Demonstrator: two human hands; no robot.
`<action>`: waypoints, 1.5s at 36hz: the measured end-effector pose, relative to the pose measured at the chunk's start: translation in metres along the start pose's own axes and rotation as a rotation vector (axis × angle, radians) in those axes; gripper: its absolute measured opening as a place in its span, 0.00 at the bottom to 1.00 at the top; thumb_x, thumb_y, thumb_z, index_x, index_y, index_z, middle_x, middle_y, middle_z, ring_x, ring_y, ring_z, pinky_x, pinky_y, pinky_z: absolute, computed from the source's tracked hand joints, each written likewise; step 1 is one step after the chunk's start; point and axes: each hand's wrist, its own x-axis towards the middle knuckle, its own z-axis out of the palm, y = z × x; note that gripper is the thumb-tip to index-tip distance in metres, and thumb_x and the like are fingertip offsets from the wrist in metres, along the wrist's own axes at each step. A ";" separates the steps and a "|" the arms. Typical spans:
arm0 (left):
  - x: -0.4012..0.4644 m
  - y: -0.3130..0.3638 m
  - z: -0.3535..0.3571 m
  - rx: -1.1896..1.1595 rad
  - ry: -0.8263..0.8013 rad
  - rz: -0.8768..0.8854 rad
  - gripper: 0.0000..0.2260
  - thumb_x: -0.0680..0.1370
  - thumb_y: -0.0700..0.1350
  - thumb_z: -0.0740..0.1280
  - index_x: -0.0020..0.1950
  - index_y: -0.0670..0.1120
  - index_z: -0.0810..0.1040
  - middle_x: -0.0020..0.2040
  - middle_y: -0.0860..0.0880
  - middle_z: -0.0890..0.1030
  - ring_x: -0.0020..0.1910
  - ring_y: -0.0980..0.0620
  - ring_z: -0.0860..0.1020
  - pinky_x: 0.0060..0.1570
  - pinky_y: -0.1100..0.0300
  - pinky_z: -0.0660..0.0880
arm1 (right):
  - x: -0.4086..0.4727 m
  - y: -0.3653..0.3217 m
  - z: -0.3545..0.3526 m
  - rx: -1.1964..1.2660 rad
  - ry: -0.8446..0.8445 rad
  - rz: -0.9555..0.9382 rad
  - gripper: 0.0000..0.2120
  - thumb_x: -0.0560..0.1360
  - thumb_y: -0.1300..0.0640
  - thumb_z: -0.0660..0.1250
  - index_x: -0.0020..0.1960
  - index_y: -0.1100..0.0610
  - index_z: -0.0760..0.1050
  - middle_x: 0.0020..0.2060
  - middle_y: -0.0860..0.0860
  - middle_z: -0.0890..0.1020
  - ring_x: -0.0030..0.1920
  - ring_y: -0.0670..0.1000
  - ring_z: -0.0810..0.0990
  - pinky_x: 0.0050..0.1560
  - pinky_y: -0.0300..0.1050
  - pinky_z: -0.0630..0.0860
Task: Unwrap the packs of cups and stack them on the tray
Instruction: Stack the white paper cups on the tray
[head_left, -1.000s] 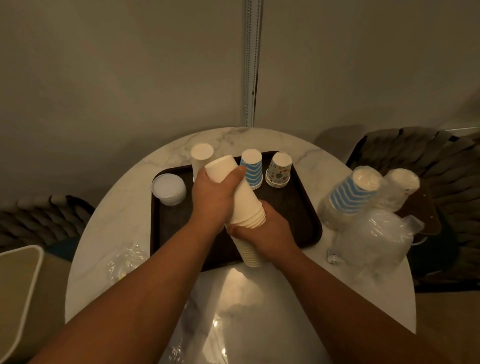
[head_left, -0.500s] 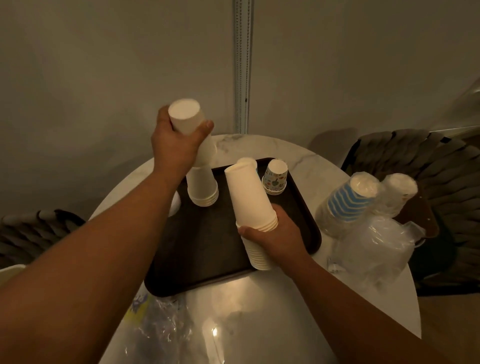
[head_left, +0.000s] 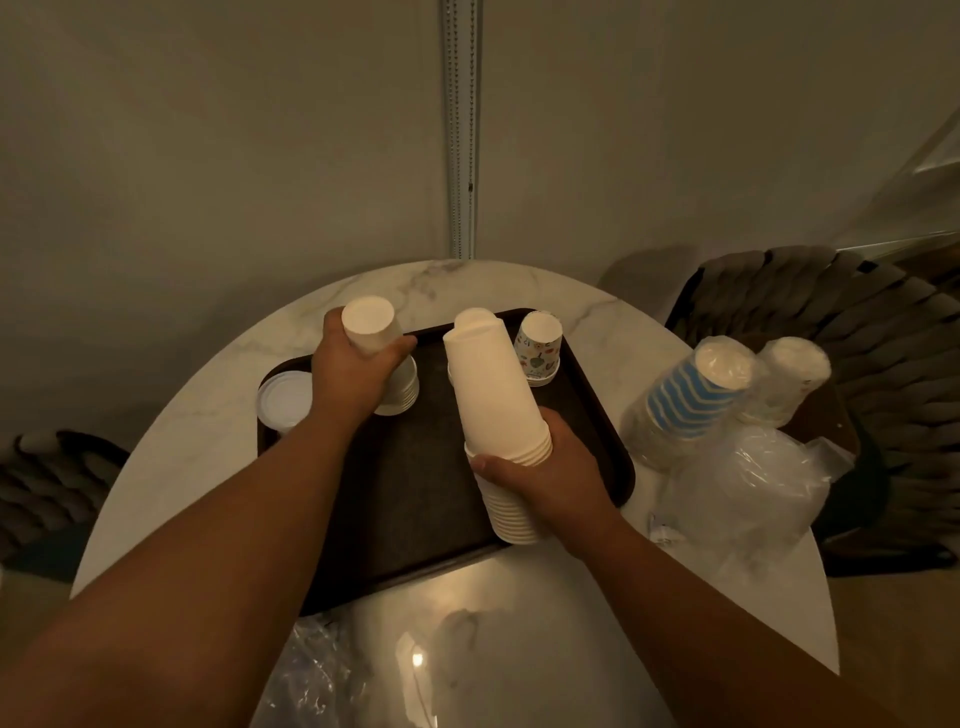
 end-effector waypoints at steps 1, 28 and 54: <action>0.000 0.000 -0.002 -0.002 -0.021 -0.006 0.37 0.69 0.54 0.78 0.72 0.49 0.64 0.68 0.47 0.73 0.67 0.46 0.71 0.63 0.53 0.69 | 0.000 -0.001 0.000 0.005 0.000 0.002 0.33 0.61 0.46 0.81 0.58 0.38 0.66 0.48 0.34 0.74 0.48 0.37 0.74 0.44 0.33 0.70; -0.101 0.068 0.010 -0.489 -0.053 -0.166 0.25 0.61 0.57 0.77 0.54 0.53 0.76 0.51 0.49 0.83 0.50 0.50 0.83 0.52 0.45 0.81 | -0.019 -0.030 0.008 -0.053 -0.100 -0.043 0.35 0.59 0.42 0.81 0.63 0.48 0.74 0.55 0.43 0.80 0.55 0.44 0.79 0.58 0.45 0.77; 0.004 0.043 -0.017 0.022 0.049 0.125 0.34 0.67 0.51 0.79 0.68 0.47 0.68 0.65 0.48 0.76 0.62 0.49 0.74 0.61 0.53 0.72 | -0.007 0.000 -0.006 0.127 -0.051 0.079 0.35 0.53 0.36 0.77 0.57 0.42 0.71 0.51 0.43 0.80 0.50 0.45 0.80 0.47 0.42 0.78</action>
